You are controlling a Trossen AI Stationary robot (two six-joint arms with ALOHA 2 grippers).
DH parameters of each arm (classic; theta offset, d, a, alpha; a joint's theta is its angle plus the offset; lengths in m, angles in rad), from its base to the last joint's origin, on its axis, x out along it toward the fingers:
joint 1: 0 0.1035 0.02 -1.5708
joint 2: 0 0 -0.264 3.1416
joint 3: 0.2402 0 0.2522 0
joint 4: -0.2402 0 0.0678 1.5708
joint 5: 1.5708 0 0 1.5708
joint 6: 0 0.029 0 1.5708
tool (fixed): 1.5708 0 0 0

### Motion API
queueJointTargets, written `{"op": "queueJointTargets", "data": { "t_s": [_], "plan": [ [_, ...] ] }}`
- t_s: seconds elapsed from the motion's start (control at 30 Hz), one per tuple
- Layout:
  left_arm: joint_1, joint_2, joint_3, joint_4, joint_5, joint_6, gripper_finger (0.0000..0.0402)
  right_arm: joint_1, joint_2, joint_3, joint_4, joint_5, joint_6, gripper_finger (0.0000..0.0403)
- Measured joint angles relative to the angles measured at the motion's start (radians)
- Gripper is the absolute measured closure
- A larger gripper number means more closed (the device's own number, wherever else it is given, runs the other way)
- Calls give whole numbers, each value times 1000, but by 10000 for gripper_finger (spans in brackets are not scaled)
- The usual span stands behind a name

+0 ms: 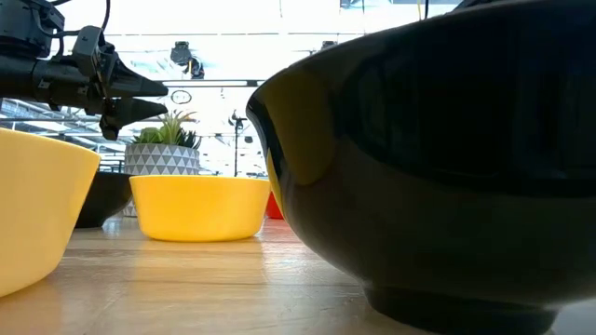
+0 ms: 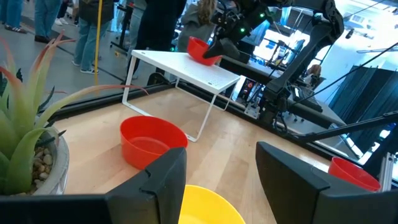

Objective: Pick & Place Mini bowls
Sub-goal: Put the middle red bowl on the shelf, then put the top right white patterned bowl on the shelf

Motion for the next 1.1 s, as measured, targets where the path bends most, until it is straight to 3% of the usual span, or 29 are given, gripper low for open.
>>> {"op": "queueJointTargets", "data": {
  "t_s": [0.2,0.57,0.87,0.97,1.1],
  "plan": [
    [0,0,0,0,0,0,204,0,9,0,24,2,-6,394],
    [0,0,0,0,0,0,204,0,3,-1,22,3,-21,306],
    [0,0,0,0,0,0,204,28,-112,-1,-3,1,-33,267],
    [0,0,0,0,0,0,204,63,-173,-1,-4,-59,-23,270],
    [0,0,0,0,0,0,204,142,-241,-1,-11,-236,33,271]
  ]
}}
